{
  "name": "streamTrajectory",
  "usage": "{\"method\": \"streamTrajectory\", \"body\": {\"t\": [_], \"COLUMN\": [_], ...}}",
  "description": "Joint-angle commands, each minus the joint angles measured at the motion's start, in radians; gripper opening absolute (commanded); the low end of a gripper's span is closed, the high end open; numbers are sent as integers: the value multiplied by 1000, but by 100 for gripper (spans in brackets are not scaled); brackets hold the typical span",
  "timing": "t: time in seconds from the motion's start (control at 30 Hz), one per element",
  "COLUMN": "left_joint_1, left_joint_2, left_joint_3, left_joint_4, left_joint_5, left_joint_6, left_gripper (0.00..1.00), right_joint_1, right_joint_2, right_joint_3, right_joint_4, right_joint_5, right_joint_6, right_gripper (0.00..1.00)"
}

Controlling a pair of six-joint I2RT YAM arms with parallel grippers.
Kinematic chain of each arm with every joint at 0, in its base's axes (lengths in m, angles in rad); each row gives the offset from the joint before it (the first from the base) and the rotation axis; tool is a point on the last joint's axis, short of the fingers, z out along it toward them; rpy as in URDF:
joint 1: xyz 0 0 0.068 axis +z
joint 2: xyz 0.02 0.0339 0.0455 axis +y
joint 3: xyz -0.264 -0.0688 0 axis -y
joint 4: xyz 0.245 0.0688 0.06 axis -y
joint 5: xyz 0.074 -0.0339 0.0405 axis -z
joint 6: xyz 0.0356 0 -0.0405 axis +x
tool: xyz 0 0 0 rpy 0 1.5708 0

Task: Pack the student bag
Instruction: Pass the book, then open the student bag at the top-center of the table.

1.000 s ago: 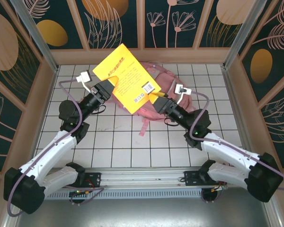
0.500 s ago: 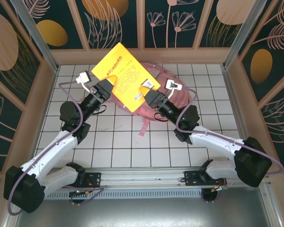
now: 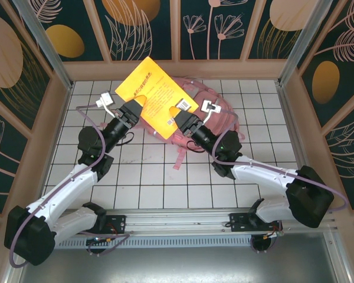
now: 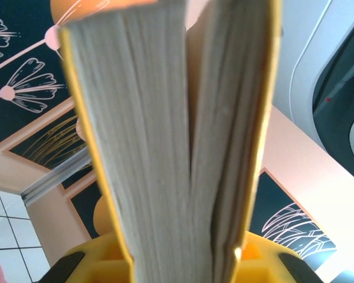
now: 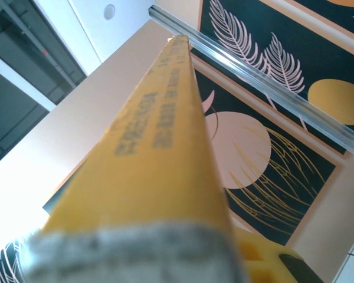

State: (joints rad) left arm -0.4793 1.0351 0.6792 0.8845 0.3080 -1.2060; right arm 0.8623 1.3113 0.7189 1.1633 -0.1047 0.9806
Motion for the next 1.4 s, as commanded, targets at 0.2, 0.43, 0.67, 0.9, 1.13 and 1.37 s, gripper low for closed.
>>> {"method": "streamTrajectory", "body": {"t": [0.2, 0.43, 0.67, 0.9, 1.13, 1.37], "left_joint_1": [-10, -14, -133, -201, -226, -239], "left_joint_2": [64, 420, 892, 1228, 1344, 1359], "left_joint_3": [141, 527, 1032, 1434, 1526, 1513], "left_joint_4": [-392, -850, -1171, -1311, -1312, -1295], "left_joint_5": [-68, 21, 50, 118, 178, 192], "left_joint_6": [257, 486, 626, 634, 611, 628], "left_gripper": [80, 78, 71, 67, 61, 41], "right_joint_1": [-223, -549, -733, -788, -808, -814], "right_joint_2": [-272, -465, -547, -637, -641, -630], "right_joint_3": [-38, 36, 111, 99, 75, 39], "right_joint_4": [-448, -1063, -1373, -1426, -1407, -1374], "right_joint_5": [90, 121, 209, 270, 234, 188], "right_joint_6": [-20, -119, -208, -268, -311, -306], "right_gripper": [0, 0, 0, 0, 0, 0]}}
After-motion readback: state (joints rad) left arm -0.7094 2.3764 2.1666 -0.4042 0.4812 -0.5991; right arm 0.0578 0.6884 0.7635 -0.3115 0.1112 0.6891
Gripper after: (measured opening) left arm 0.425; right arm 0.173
